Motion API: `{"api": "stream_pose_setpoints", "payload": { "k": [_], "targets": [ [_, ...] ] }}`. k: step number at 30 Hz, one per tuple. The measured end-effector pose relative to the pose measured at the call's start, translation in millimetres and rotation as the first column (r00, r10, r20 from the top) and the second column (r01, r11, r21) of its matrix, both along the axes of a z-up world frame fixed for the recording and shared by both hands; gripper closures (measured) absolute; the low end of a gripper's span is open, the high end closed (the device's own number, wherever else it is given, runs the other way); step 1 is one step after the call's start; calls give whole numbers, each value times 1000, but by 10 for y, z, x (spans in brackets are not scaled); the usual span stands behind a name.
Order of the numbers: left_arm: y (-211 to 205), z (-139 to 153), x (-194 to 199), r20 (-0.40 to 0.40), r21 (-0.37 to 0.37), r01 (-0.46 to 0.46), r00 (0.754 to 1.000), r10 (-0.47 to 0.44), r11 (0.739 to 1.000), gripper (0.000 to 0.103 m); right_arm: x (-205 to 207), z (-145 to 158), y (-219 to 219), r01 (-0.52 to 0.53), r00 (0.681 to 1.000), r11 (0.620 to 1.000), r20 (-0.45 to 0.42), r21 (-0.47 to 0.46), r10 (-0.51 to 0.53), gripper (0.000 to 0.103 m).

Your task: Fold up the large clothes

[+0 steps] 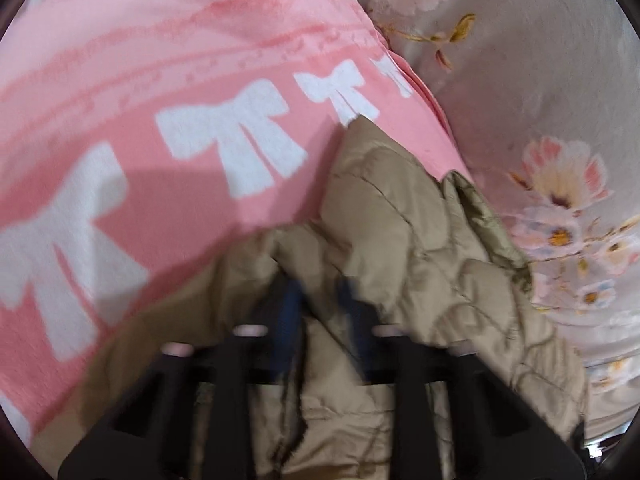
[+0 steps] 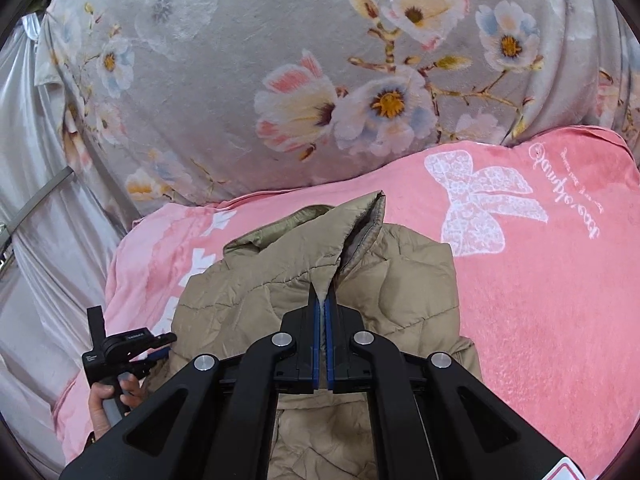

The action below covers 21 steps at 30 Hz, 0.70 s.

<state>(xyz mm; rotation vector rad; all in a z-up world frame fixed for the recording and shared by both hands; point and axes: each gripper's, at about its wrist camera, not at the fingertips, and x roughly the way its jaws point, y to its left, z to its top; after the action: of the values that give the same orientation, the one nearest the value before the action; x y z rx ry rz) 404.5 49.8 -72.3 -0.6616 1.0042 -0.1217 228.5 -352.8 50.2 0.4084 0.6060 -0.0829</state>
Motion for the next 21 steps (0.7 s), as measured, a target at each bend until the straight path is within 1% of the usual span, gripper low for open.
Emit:
{"api": "stream_pose_setpoints", "payload": {
  "k": [1,3,5,7,10,13,17,21],
  "targets": [
    [1,14,1,6,9,6,1000,-6,1000,100,6,-98,1,9,1000,1000,-24,-14,-9,101],
    [-10,32,-4,15,47,23,1000,-24,999,103,56,-389,-12,23,995,999,-95,-33,-26,101],
    [-19,40,-22,27,88,28,999,-30,996,103,119,-730,-22,36,984,999,-172,-35,-41,101],
    [-12,28,-47,38,126,25,999,-30,992,103,156,-968,-36,41,975,999,-218,-17,-43,101],
    [24,-62,-41,27,120,30,999,-34,992,103,176,-1260,-50,44,967,999,-253,9,-40,101],
    [-4,-142,-38,21,133,39,999,-42,990,103,186,-1388,-38,40,966,999,-257,15,-35,101],
    [-79,-179,-63,41,184,44,998,-52,982,103,206,-1474,20,31,963,999,-265,-23,-36,101],
    [-175,-215,-98,78,256,50,994,-72,965,103,217,-1530,74,32,964,998,-261,-54,-45,101]
  ]
}}
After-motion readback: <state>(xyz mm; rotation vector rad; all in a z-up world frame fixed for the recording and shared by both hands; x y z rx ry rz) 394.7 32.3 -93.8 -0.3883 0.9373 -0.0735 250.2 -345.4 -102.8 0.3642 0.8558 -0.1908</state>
